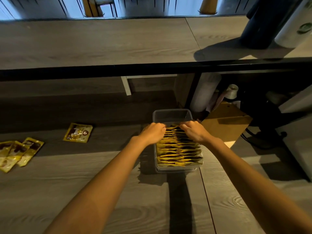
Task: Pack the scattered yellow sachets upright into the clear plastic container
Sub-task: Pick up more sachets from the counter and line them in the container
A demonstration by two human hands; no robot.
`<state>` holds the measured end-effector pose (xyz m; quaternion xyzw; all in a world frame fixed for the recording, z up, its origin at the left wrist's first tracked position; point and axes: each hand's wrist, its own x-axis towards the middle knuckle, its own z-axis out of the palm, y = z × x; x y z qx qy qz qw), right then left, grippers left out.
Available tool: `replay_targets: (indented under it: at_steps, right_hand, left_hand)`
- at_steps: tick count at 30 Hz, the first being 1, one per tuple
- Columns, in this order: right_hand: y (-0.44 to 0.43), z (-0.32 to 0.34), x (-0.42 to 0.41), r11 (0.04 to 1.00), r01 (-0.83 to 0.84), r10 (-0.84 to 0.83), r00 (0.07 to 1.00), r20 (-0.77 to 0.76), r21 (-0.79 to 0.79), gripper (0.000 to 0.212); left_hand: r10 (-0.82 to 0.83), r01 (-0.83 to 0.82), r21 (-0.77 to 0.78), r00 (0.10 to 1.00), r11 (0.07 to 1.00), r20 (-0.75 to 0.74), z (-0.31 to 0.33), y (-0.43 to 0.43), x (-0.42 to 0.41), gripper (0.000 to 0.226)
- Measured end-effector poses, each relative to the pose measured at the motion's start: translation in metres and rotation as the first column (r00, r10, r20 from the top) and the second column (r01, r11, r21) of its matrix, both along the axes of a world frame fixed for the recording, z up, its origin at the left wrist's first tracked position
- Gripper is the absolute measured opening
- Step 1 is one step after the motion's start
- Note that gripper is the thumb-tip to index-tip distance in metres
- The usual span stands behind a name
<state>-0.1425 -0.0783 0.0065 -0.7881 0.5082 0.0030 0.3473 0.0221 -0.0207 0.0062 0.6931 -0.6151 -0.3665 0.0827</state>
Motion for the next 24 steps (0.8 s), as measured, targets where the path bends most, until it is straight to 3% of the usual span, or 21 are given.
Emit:
replay_targets:
  at_steps: [9,15,19,24]
  right_hand:
    - [0.004,0.002,-0.002,1.0,-0.012,0.012,1.0,-0.021,0.0,0.039]
    - [0.012,0.012,0.012,0.985,-0.013,0.003,0.999,-0.055,-0.172,0.052]
    - [0.04,0.028,0.047,0.941,-0.041,0.049,0.999,0.014,-0.335,0.045]
    - [0.084,0.026,0.11,0.937,-0.186,0.22,0.972,0.085,-0.297,0.053]
  left_hand:
    - [0.077,-0.08,-0.011,0.982,0.997,-0.173,0.003,0.007,-0.003,0.032]
    - [0.138,-0.148,-0.107,0.985,0.983,-0.1,0.011,0.018,0.005,0.039]
    - [0.283,-0.276,-0.261,0.959,0.925,-0.011,0.023,0.031,0.028,0.037]
    - [0.505,-0.489,-0.334,0.862,0.806,-0.042,0.028,0.074,0.079,0.034]
